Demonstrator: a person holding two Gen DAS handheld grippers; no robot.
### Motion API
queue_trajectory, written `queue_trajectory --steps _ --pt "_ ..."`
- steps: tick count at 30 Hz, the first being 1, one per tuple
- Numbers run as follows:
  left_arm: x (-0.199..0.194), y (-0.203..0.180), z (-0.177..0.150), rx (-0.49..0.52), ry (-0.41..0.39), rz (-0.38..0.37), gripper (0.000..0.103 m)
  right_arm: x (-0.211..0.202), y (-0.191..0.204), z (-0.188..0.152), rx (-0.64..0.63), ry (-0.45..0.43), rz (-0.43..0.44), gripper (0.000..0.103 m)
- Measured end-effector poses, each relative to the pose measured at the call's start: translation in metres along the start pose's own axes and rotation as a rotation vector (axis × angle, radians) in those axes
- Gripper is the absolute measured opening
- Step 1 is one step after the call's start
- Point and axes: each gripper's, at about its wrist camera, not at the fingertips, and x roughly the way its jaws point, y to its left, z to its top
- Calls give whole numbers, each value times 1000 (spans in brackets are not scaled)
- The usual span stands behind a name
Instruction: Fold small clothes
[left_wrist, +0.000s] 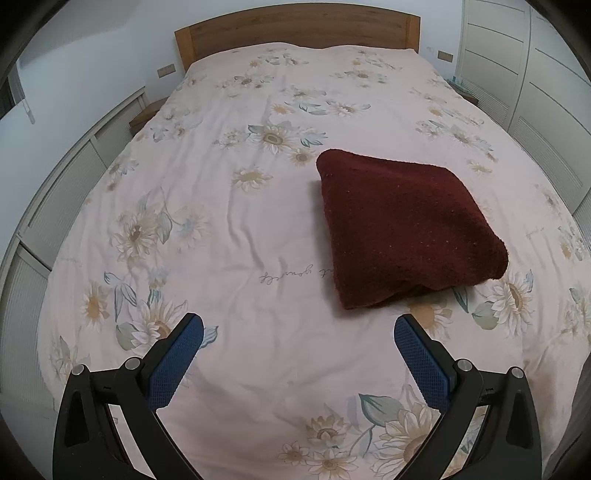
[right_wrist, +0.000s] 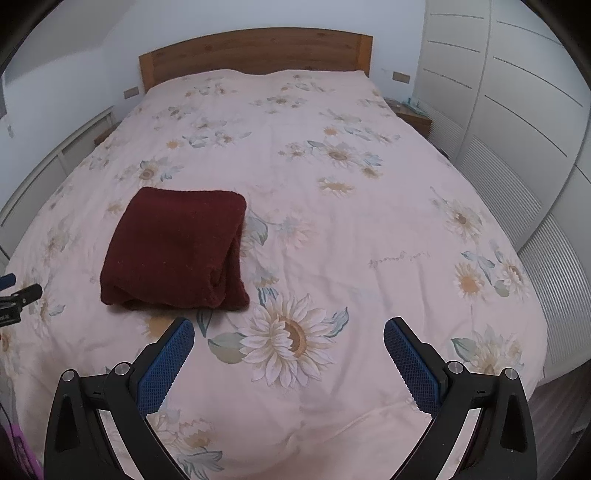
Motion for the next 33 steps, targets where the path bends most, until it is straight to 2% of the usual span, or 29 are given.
queue_trajectory --steps 33 --pt "5 -3 2 39 15 -29 102 3 -6 -6 11 16 -13 102"
